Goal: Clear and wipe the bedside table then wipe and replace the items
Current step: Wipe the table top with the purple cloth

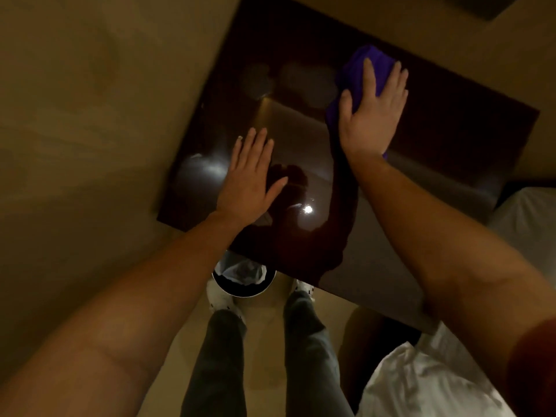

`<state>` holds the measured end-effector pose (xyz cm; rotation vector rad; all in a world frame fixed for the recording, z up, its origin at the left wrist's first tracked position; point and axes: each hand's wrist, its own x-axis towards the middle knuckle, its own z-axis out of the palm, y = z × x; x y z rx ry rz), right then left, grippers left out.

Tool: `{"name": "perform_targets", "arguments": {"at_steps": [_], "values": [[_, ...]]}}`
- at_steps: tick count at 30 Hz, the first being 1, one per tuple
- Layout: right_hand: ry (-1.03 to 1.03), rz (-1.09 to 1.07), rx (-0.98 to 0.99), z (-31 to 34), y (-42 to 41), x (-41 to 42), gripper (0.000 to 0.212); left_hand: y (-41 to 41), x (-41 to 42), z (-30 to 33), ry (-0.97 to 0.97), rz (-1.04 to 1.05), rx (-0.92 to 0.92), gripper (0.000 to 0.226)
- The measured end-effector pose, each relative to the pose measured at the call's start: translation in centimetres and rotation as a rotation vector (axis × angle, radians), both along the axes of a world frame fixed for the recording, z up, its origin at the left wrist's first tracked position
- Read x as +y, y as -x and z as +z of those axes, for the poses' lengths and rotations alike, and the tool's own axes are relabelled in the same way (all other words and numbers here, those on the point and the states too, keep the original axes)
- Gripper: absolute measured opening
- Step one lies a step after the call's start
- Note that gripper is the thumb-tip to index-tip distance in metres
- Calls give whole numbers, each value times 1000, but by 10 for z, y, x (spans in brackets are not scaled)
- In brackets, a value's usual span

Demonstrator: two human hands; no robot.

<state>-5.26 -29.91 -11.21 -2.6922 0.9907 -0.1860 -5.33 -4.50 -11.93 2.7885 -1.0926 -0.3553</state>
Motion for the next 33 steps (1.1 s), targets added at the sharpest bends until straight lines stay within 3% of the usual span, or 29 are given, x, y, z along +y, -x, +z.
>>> {"name": "perform_targets", "arguments": {"at_steps": [5, 10, 16, 22, 28, 33], "values": [[18, 192, 26, 6, 2, 40, 60, -2, -4, 9, 251, 67, 162, 70], [7, 255, 66, 8, 59, 52, 62, 11, 18, 9, 160, 134, 51, 69], [98, 74, 134, 11, 124, 2, 70, -9, 46, 2, -32, 89, -61, 75], [41, -131, 24, 16, 60, -41, 71, -10, 47, -12, -55, 93, -115, 74], [20, 21, 0, 15, -46, -19, 63, -12, 46, -16, -30, 92, -142, 73], [15, 399, 0, 16, -57, 48, 58, -10, 52, -16, 126, 178, -76, 68]]}}
